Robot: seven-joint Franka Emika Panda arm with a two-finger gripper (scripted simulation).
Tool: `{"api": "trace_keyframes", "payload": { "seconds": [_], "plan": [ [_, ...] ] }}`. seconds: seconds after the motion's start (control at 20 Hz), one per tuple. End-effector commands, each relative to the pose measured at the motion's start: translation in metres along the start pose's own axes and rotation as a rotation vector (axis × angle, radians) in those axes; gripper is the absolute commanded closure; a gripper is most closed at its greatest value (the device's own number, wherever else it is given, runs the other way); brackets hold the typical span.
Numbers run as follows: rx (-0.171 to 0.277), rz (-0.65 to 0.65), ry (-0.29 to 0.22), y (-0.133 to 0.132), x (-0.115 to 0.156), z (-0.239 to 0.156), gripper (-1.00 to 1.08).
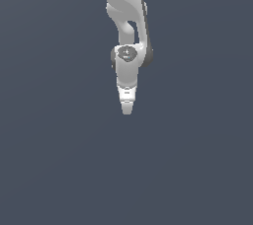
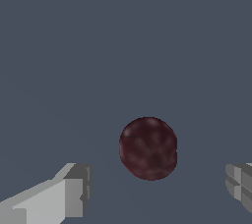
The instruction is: Pick up the object and move it to a goal position.
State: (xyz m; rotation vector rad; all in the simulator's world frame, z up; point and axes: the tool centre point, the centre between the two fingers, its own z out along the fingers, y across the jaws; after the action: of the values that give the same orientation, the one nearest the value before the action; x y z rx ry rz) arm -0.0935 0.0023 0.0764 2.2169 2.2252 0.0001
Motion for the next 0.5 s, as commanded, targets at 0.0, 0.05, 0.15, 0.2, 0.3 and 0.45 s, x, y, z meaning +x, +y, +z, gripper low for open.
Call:
{"api": "trace_keyframes", "payload": {
  "seconds": [0.0, 0.05, 0.15, 0.2, 0.3, 0.45],
  "plan": [
    [0.001, -0.001, 0.000, 0.000, 0.000, 0.005, -0.92],
    [0.001, -0.001, 0.000, -0.001, 0.000, 0.008, -0.92],
    [0.001, -0.002, 0.000, -0.001, 0.000, 0.016, -0.92],
    [0.001, -0.003, 0.000, -0.001, 0.000, 0.021, -0.92],
    [0.001, -0.004, 0.000, -0.001, 0.000, 0.031, -0.92],
    [0.001, -0.005, 0.000, -0.001, 0.000, 0.041, -0.92]
  ]
}}
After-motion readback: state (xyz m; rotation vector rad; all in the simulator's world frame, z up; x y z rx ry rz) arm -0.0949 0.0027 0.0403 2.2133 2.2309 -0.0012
